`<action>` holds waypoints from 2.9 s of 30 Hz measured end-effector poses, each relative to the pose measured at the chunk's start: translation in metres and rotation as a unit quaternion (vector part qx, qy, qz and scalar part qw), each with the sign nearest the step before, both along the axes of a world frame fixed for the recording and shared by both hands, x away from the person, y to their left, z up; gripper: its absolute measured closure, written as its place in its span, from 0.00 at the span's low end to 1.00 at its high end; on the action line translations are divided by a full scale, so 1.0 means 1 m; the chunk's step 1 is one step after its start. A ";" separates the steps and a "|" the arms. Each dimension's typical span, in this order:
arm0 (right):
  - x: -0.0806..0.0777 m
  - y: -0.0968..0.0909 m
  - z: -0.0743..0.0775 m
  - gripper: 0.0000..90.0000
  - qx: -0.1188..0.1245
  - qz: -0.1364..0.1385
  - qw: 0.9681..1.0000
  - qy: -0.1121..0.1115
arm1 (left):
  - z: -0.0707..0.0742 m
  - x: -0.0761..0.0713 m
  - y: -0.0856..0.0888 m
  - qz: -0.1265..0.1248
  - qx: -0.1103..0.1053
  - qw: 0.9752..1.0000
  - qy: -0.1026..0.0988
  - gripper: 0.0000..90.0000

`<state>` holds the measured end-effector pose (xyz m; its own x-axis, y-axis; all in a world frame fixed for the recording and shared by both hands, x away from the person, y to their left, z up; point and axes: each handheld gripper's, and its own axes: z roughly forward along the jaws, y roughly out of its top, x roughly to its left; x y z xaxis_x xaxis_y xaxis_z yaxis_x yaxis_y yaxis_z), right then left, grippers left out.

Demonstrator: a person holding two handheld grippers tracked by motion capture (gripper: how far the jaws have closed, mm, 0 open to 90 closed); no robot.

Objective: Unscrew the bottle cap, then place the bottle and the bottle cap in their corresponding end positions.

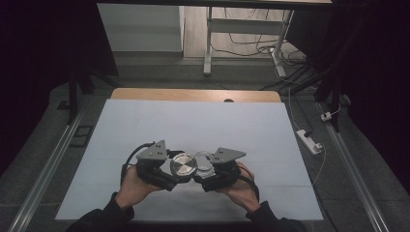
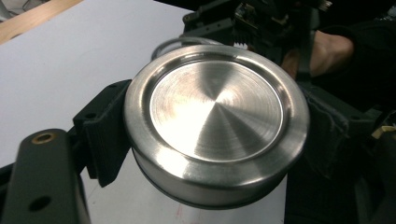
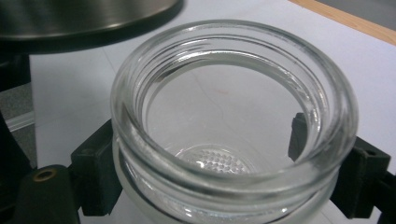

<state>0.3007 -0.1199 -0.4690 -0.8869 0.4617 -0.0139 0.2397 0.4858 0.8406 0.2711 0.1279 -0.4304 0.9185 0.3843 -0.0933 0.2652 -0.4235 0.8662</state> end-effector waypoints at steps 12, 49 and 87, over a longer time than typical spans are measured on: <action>0.007 -0.005 0.001 0.16 0.001 -0.014 1.000 -0.003 | -0.008 -0.010 0.006 -0.006 -0.005 1.000 0.006 0.21; 0.049 0.005 0.002 0.16 0.001 -0.040 0.999 -0.001 | -0.047 -0.017 -0.015 -0.016 0.000 1.000 -0.003 0.21; 0.107 0.034 -0.019 0.16 -0.009 -0.066 0.998 0.001 | -0.098 0.014 -0.048 0.012 0.050 0.998 0.021 0.21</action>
<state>0.4080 -0.0859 -0.4884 -0.8180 0.5748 -0.0221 0.3038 0.4644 0.8319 0.2854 0.0794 -0.5283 0.9053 0.4149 -0.0911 0.3110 -0.5011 0.8076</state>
